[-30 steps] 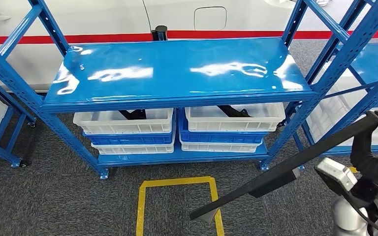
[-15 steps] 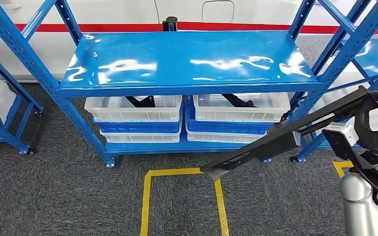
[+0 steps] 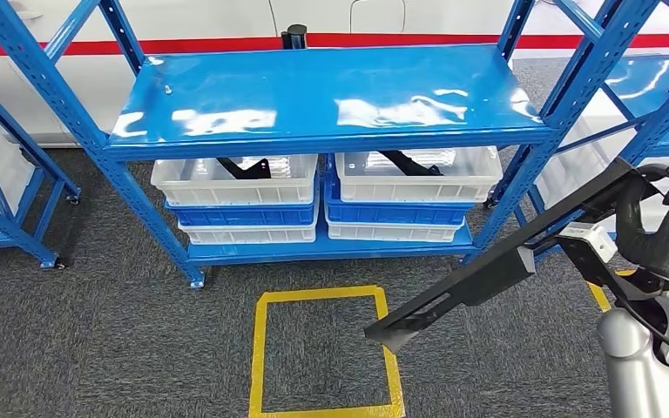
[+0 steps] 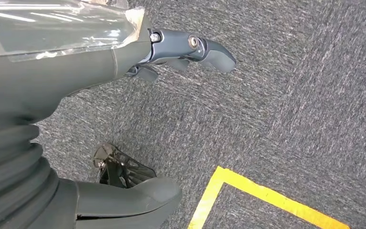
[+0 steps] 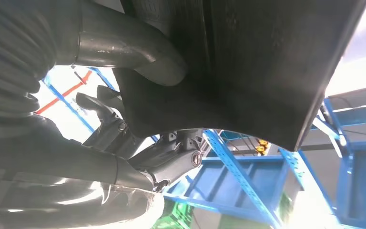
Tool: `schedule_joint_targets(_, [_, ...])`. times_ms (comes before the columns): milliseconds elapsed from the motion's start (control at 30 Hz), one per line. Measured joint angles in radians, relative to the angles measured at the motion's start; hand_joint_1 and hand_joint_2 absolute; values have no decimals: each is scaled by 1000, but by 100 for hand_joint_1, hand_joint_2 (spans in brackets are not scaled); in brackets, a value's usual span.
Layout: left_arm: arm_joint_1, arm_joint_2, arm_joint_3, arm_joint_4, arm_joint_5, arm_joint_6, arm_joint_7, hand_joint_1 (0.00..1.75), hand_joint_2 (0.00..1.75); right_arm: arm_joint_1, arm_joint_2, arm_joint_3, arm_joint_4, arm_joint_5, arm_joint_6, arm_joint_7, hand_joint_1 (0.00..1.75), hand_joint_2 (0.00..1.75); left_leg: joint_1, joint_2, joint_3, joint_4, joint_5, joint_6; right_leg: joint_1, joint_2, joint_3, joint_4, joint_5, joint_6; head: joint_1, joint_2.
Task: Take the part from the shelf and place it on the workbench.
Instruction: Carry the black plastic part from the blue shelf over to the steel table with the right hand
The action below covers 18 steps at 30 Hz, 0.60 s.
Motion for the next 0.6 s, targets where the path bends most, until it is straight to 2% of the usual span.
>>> schedule_joint_targets(33, [0,0,0,0,0,0,0,0,175,-1,0,2,0,4,0,-1,175,175,-3,-1,5,-14,-1,5,2,0,-5,1,5,7,0,0])
schedule_joint_targets(100, [0,0,0,0,-1,0,0,0,175,-2,0,5,-1,7,-1,-5,175,175,-6,-1,-5,-19,11,22,3,0,-11,0,14,24,1,0])
schedule_joint_targets(133, [0,-1,0,0,-3,-1,0,0,175,-2,-1,7,-1,7,-1,-8,175,175,-6,1,-9,-24,19,31,3,0,-19,6,9,28,1,0])
schedule_joint_targets(167, [-1,-1,0,-1,-4,-1,0,0,175,-3,-1,9,-2,8,-1,-12,175,175,-5,3,-15,-29,29,42,3,1,-32,29,-9,27,3,0])
schedule_joint_targets(233, [-1,0,0,-1,-8,-3,0,0,175,-5,-1,11,-5,14,-1,-19,175,175,-5,6,-33,-35,48,56,3,3,-78,137,-77,16,8,0])
schedule_joint_targets(267, [-1,1,-1,-1,-9,-4,0,0,175,-4,-1,12,-7,19,-1,-21,175,175,-6,6,-44,-34,56,58,4,4,-102,207,-112,13,10,0])
schedule_joint_targets(300, [-1,1,-1,-1,-10,-5,0,0,175,-4,-1,13,-8,24,-1,-22,175,175,-7,7,-55,-34,64,59,4,4,-116,261,-134,15,10,0])
schedule_joint_targets(333, [-1,1,-1,-1,-12,-7,0,0,175,-3,-1,15,-11,30,-1,-23,175,175,-7,7,-65,-33,72,58,3,4,-115,284,-140,21,10,0])
schedule_joint_targets(367, [-1,1,-2,-1,-15,-8,0,0,175,-4,-2,15,-14,35,-1,-23,175,175,-7,7,-75,-33,79,56,2,4,-92,264,-129,31,10,0])
schedule_joint_targets(400, [-1,1,-3,-1,-17,-8,0,0,175,-6,-4,16,-18,40,-1,-22,175,175,-6,6,-83,-32,87,53,1,4,-51,208,-108,41,10,0])
schedule_joint_targets(433, [-1,1,-5,-1,-19,-8,0,0,175,-11,-6,17,-22,44,-1,-21,175,175,-6,6,-91,-31,93,48,-1,4,2,127,-90,48,11,0])
schedule_joint_targets(467, [-1,2,-6,0,-20,-8,0,0,175,-16,-10,18,-26,46,-1,-20,175,175,-7,5,-97,-29,100,42,0,6,49,54,-77,49,10,0])
schedule_joint_targets(500, [-1,3,-7,0,-21,-8,0,0,175,-20,-13,19,-29,48,-1,-17,175,175,-9,4,-101,-29,107,36,3,7,80,3,-70,45,10,0])
schedule_joint_targets(533, [-1,4,-8,0,-21,-7,0,0,175,-23,-16,20,-31,49,-1,-16,175,175,-11,4,-104,-28,113,30,6,10,93,-23,-69,39,9,0])
schedule_joint_targets(567, [-1,5,-8,1,-22,-7,0,0,175,-25,-18,21,-32,51,-1,-14,175,175,-13,3,-106,-29,121,25,11,11,92,-25,-65,32,8,0])
schedule_joint_targets(600, [-1,7,-9,1,-22,-5,0,0,175,-26,-19,22,-33,55,-1,-14,175,175,-13,2,-109,-30,125,20,8,11,84,-23,-60,25,7,0])
